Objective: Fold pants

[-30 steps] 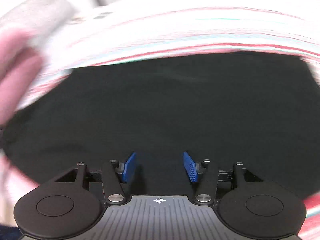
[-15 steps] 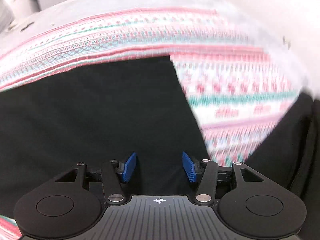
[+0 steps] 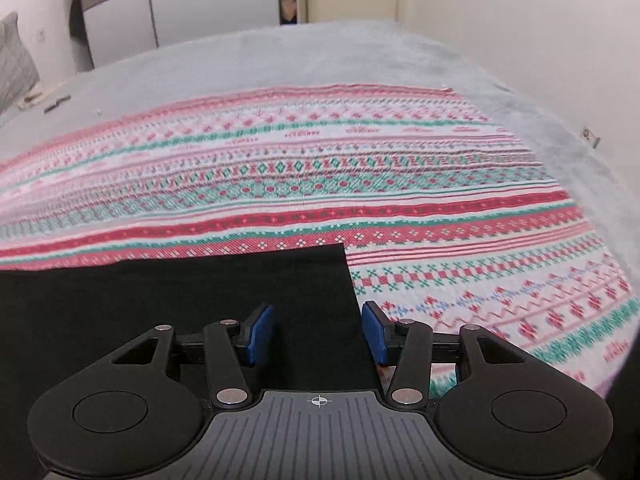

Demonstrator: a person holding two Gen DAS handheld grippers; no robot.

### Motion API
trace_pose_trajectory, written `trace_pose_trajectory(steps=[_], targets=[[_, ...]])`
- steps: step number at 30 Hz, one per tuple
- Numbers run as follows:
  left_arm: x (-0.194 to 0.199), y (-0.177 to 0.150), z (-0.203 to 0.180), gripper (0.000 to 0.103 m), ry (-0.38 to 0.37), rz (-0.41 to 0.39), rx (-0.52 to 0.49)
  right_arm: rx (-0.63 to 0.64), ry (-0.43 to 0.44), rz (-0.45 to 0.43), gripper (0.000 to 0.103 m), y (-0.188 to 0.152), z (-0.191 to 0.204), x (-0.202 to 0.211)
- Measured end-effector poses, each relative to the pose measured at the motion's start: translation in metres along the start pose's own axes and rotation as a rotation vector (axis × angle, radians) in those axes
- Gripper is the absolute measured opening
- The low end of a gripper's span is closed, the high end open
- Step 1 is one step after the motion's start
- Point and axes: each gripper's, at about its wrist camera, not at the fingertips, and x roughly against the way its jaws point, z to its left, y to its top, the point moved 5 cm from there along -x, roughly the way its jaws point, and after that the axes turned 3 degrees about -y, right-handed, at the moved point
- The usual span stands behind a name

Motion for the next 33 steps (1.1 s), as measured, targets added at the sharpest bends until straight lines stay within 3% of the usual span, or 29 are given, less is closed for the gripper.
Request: trace_pose_trajectory(steps=[1, 2, 4, 5, 10, 14, 21, 23, 27, 29, 33], targets=[[-0.005, 0.001, 0.002, 0.077, -0.006, 0.010, 0.025, 0.005, -0.005, 0.002, 0.031, 0.001, 0.000, -0.004], [-0.009, 0.002, 0.004, 0.077, -0.018, 0.018, 0.047, -0.002, -0.006, 0.006, 0.017, 0.003, -0.001, -0.004], [-0.018, 0.009, 0.010, 0.078, -0.020, 0.017, 0.081, -0.002, -0.006, 0.009, 0.010, 0.007, -0.002, -0.004], [-0.020, 0.013, 0.012, 0.078, -0.016, 0.009, 0.094, 0.000, -0.006, 0.001, 0.002, 0.010, -0.003, -0.001], [-0.037, 0.024, 0.007, 0.078, -0.035, -0.015, 0.125, -0.029, 0.001, -0.064, 0.001, 0.023, -0.007, 0.012], [-0.049, 0.026, -0.003, 0.078, 0.002, -0.044, 0.095, -0.025, -0.025, -0.070, 0.001, 0.020, -0.004, 0.000], [-0.072, 0.019, -0.010, 0.078, 0.065, 0.001, 0.040, -0.036, -0.056, -0.072, 0.001, 0.018, -0.001, -0.017], [-0.069, 0.020, -0.010, 0.078, 0.069, 0.005, 0.052, -0.033, -0.063, -0.058, 0.003, 0.014, 0.000, -0.021], [-0.047, 0.026, -0.025, 0.082, 0.045, -0.030, 0.027, -0.057, -0.101, -0.025, 0.020, 0.018, -0.008, -0.019], [-0.033, 0.027, -0.036, 0.091, 0.044, -0.051, 0.003, -0.088, -0.115, -0.070, 0.020, 0.026, -0.018, -0.001], [-0.008, 0.020, -0.058, 0.093, 0.030, -0.087, -0.041, -0.113, -0.094, -0.094, 0.021, 0.023, -0.031, 0.016]])
